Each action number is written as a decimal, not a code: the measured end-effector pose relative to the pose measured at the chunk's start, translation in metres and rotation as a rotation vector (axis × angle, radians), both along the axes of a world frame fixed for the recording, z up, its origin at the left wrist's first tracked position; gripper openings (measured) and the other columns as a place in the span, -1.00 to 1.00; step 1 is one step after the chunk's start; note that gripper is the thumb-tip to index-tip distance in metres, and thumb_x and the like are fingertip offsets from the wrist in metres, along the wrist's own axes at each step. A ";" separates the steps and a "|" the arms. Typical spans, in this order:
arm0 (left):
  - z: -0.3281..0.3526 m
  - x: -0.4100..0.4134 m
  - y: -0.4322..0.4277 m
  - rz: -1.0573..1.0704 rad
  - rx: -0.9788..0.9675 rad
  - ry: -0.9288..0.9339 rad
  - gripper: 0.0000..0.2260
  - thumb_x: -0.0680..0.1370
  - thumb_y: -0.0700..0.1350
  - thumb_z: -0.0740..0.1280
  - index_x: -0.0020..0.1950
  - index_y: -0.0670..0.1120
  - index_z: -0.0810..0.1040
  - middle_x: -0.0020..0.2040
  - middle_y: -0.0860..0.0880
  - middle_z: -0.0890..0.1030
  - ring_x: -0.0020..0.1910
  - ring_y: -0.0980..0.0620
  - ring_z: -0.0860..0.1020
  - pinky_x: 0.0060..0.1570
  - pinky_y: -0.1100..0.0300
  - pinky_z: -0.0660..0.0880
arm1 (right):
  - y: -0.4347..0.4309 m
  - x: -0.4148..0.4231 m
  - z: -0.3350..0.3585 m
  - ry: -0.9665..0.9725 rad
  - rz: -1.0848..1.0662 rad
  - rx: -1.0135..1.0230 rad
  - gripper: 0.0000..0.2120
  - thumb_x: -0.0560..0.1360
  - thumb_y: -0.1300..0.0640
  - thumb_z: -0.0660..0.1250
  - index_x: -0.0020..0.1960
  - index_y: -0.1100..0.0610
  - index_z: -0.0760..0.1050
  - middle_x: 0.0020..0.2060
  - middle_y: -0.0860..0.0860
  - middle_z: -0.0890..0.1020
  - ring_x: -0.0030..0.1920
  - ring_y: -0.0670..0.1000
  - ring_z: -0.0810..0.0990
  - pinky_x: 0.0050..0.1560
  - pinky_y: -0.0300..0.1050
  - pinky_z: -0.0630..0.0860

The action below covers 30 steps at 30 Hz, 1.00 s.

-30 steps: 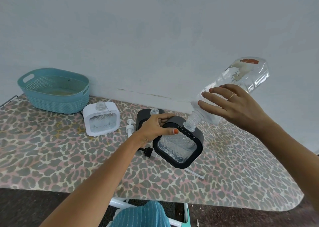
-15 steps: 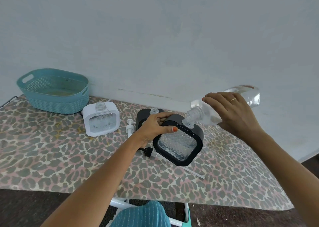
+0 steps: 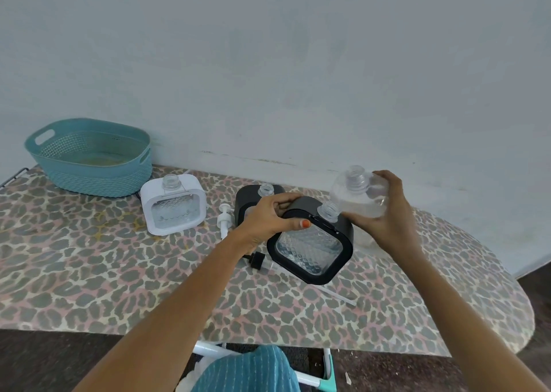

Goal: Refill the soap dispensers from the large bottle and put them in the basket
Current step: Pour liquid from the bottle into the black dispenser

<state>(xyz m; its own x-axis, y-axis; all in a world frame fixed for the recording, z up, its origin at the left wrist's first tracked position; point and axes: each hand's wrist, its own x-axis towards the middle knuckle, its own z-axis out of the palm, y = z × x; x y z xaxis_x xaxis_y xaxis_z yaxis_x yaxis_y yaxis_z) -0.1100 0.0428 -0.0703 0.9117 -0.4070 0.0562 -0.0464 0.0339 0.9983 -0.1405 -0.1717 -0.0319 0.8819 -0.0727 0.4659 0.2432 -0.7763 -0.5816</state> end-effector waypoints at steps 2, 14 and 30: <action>-0.002 0.001 -0.002 0.009 -0.010 -0.004 -0.55 0.38 -0.37 0.39 0.25 -0.22 0.44 -0.01 0.06 0.58 -0.14 0.37 0.58 -0.10 0.47 0.48 | -0.004 0.002 -0.011 0.012 -0.072 0.147 -0.19 0.21 0.12 0.57 0.33 0.16 0.21 0.10 -0.07 0.40 0.03 -0.02 0.44 -0.08 -0.21 0.35; -0.017 0.011 -0.025 0.182 -0.112 -0.069 -0.60 0.35 -0.38 0.42 0.12 -0.12 0.47 -0.03 0.05 0.58 -0.10 0.33 0.58 -0.03 0.43 0.49 | -0.025 -0.008 -0.060 -0.002 -0.404 0.445 -0.12 0.23 0.01 0.55 0.39 0.17 0.15 0.29 0.11 0.36 0.26 0.14 0.42 0.26 0.15 0.41; -0.055 0.024 -0.091 0.364 -0.258 0.005 -0.58 0.36 -0.22 0.47 0.12 0.07 0.41 0.10 0.01 0.53 0.12 0.09 0.51 0.07 0.32 0.48 | -0.035 -0.028 -0.076 0.090 -0.433 0.449 -0.15 0.34 0.20 0.49 0.42 0.15 0.01 0.30 0.18 0.36 0.24 0.12 0.44 0.19 -0.03 0.42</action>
<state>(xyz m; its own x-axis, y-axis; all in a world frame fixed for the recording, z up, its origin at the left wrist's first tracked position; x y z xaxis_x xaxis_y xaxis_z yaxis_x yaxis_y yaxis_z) -0.0861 -0.0480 -0.1258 0.9935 -0.0325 0.1087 -0.0963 0.2648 0.9595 -0.1683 -0.2070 -0.1080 0.7629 -0.6033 0.2325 -0.1035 -0.4690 -0.8771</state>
